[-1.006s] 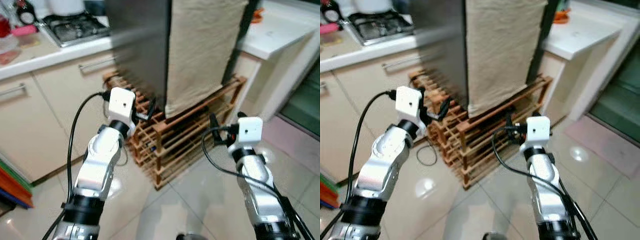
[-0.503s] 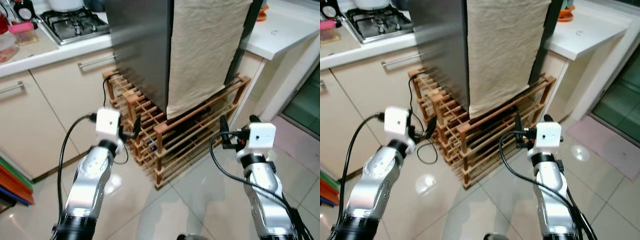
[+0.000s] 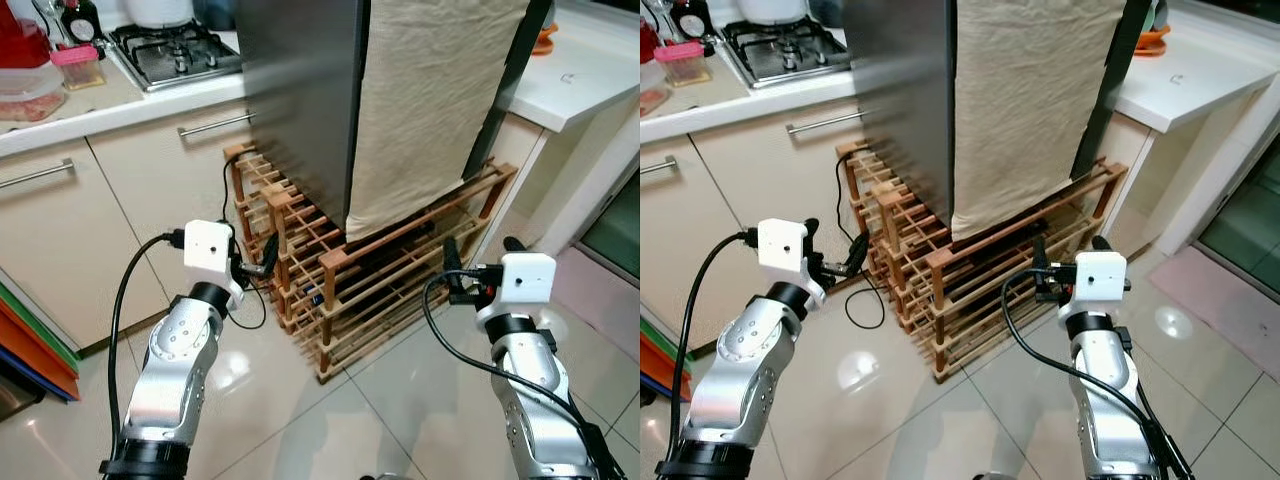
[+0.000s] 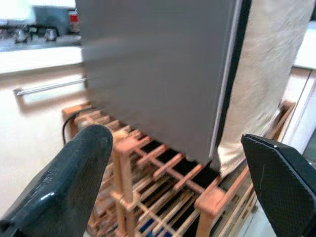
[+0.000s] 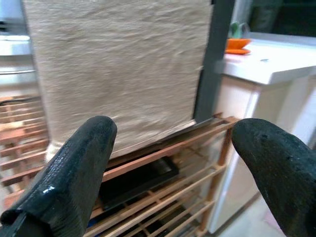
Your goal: Restocking fridge
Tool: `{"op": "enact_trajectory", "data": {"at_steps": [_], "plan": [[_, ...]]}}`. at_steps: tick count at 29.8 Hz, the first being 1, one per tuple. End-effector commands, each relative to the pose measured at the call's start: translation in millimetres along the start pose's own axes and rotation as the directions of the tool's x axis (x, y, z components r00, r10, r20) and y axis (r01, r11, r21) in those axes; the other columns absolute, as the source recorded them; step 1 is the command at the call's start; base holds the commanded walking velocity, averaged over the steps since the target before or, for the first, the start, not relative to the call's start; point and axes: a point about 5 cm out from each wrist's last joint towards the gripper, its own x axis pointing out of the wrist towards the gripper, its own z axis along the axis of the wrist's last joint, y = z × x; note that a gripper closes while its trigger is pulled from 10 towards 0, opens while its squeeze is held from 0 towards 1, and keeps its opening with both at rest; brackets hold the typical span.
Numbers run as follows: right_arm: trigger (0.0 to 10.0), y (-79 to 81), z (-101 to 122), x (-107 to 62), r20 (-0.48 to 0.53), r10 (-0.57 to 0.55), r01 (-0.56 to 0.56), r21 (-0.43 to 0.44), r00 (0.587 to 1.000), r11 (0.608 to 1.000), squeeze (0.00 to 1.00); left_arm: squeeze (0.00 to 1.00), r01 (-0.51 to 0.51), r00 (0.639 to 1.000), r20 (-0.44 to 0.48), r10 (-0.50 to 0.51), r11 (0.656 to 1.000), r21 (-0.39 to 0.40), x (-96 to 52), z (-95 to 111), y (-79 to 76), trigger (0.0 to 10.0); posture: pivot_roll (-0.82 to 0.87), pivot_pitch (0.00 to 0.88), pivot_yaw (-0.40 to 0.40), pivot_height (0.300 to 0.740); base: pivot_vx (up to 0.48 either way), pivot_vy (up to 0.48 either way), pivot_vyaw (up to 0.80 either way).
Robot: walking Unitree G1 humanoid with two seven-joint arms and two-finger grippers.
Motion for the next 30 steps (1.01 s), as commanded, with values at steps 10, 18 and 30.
{"op": "enact_trajectory", "data": {"at_steps": [10, 18, 30], "plan": [[10.0, -4.7, 2.0, -0.8, 0.01, -0.024, 0.024, -0.012, 1.0, 1.0, 0.0, 0.0, 0.102, 0.993, 0.061, -0.103, 0.995, 0.022, 8.8, 15.2, -18.3, 10.0, -0.08, 0.005, 0.021, 0.74, 0.48, 0.0, 0.0], [10.0, -0.1, 1.4, 0.2, 0.01, -0.002, 0.002, -0.006, 1.0, 1.0, 0.0, 0.0, 0.075, 0.996, 0.055, -0.076, 0.997, 0.015, 10.2, 17.3, -14.8, 10.0, -0.07, 0.009, 0.023, 0.74, 0.24, 0.0, 0.0], [10.0, 1.5, 1.7, 1.7, 0.012, 0.01, -0.01, -0.002, 1.0, 1.0, 0.0, 0.0, 0.139, 0.988, 0.056, -0.142, 0.989, 0.043, 29.4, 33.3, -17.0, 10.0, -0.07, 0.012, 0.016, 0.74, 0.0, 0.0, 0.0]]}}
